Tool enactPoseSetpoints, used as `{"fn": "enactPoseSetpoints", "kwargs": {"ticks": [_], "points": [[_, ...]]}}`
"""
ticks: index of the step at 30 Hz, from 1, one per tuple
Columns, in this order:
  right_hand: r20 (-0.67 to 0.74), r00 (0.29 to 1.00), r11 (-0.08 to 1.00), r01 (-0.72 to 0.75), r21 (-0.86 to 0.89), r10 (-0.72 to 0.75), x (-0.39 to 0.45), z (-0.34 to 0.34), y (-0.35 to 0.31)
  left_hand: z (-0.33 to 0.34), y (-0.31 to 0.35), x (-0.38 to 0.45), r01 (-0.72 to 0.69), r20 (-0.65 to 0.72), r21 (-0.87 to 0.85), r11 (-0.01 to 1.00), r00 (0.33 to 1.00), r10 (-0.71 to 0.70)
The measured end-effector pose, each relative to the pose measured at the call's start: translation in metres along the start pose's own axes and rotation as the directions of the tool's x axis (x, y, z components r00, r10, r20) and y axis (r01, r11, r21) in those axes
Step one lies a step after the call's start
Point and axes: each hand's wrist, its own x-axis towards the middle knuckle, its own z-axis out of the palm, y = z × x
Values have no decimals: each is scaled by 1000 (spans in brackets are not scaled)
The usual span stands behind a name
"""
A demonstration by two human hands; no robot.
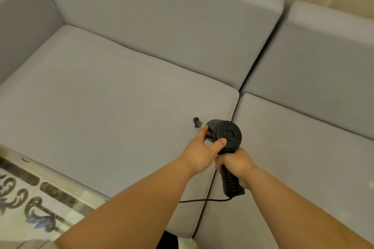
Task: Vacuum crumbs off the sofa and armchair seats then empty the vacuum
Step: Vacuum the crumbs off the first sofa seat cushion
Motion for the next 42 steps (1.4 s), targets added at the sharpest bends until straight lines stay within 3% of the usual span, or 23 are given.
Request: {"fn": "enactPoseSetpoints", "kwargs": {"ticks": [12, 22, 31, 42], "points": [[41, 999, 997, 6, -75, -3, -27, 0, 27, 15, -22, -41, 14, -44, -44, 999, 999, -16], [-77, 994, 996, 76, -35, -79, -18, 8, -17, -17, 14, -12, -36, -21, -1, 999, 999, 36], [-101, 987, 992, 128, 17, -126, 18, 23, -62, -56, 42, 35, -59, -1, 41, 997, 998, 59], [-41, 999, 1000, 16, 12, -16, 26, 27, -50, -56, 26, 39, -18, 51, 102, 995, 999, 13]]}}
